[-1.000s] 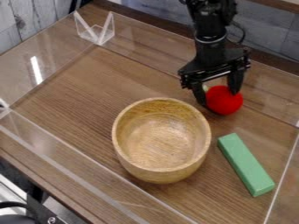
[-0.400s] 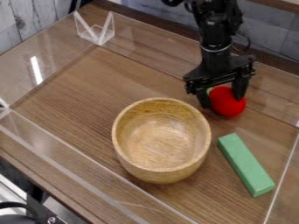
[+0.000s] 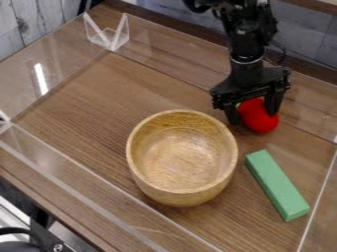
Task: Move the red fruit to the left
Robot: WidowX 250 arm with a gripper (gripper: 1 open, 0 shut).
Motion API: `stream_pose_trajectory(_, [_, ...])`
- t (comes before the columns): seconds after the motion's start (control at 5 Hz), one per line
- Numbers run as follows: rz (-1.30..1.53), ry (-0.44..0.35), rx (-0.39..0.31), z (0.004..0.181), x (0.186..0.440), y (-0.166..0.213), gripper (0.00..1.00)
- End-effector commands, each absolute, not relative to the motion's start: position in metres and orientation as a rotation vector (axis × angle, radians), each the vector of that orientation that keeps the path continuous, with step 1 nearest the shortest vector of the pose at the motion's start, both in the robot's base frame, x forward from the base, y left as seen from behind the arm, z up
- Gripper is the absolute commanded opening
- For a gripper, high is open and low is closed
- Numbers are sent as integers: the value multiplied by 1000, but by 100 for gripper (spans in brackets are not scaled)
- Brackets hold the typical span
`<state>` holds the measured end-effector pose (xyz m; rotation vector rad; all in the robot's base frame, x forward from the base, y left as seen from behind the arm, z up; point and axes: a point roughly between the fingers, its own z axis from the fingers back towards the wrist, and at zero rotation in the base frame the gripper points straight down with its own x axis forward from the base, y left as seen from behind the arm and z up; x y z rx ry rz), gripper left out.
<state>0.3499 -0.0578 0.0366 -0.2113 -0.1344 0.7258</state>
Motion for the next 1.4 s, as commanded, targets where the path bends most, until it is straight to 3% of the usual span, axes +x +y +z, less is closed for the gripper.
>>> stream_pose_trajectory(0.0, [716,-167,-212,35,347,-54,100])
stream_pose_trajectory(0.2, [721,-182,-210,27,344,-49,100])
stream_pose_trajectory(0.4, [738,-183,-210,33,344,-50,0])
stream_pose_trajectory(1.0, [817,-197,-332,105,356,-34,0])
stream_pose_trajectory(1.2, [904,-209,-370,124,352,-8,0])
